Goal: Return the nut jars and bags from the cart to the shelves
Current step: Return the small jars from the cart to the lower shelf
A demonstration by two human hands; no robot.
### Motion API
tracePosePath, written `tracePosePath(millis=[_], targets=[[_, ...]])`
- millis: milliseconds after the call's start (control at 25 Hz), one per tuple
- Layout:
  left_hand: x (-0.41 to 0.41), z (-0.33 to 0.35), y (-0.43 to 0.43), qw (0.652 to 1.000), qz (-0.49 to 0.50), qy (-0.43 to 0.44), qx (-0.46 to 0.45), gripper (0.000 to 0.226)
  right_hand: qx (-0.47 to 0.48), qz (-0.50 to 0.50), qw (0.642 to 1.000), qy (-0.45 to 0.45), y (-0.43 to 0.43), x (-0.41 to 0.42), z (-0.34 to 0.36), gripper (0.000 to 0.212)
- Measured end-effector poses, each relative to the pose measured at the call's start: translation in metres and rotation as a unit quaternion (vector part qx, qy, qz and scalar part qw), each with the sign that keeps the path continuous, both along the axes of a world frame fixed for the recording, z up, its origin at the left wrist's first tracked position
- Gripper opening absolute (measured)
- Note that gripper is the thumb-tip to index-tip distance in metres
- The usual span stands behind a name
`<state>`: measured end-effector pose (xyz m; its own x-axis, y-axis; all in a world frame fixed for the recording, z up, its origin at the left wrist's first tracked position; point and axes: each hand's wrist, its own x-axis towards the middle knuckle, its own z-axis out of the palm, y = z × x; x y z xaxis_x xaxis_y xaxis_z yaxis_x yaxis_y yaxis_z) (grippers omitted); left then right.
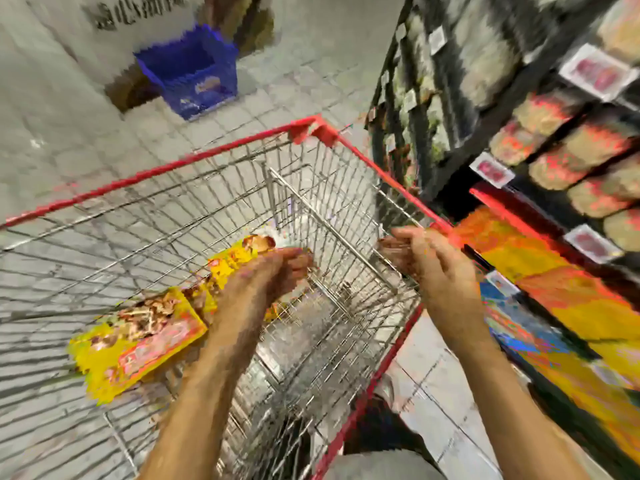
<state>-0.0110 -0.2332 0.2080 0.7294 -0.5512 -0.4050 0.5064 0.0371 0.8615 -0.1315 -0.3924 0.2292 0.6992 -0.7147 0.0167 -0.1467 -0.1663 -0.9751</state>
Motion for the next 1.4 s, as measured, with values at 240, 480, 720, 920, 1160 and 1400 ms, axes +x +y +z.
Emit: tracePosePath(millis=[240,480,720,920,1160,1400], targets=[[-0.114,0.028,-0.207,0.978,-0.190,-0.044,-0.079,0.025,-0.017,-0.190,0.982,-0.012,-0.138,-0.142,0.027,0.020],[-0.201,-0.006,-0.347,0.943,-0.271,-0.185,-0.050,0.023,-0.197,-0.337,0.915,0.098,-0.241,-0.237,-0.018,0.029],[-0.240,-0.092,-0.441,0.701,-0.342,-0.626,-0.020,0.047,-0.333,-0.329,0.855,0.225,-0.328,-0.265,-0.118,0.041],[-0.245,-0.146,-0.501,0.607,-0.282,-0.742,-0.039,0.059,-0.475,-0.325,0.787,0.223,-0.381,-0.267,-0.176,0.048],[-0.255,-0.168,-0.524,0.613,-0.230,-0.753,-0.067,0.048,-0.476,-0.358,0.778,0.202,-0.393,-0.259,-0.189,0.045],[-0.250,-0.170,-0.529,0.624,-0.261,-0.731,-0.096,0.047,-0.393,-0.414,0.799,0.188,-0.396,-0.242,-0.172,0.044]])
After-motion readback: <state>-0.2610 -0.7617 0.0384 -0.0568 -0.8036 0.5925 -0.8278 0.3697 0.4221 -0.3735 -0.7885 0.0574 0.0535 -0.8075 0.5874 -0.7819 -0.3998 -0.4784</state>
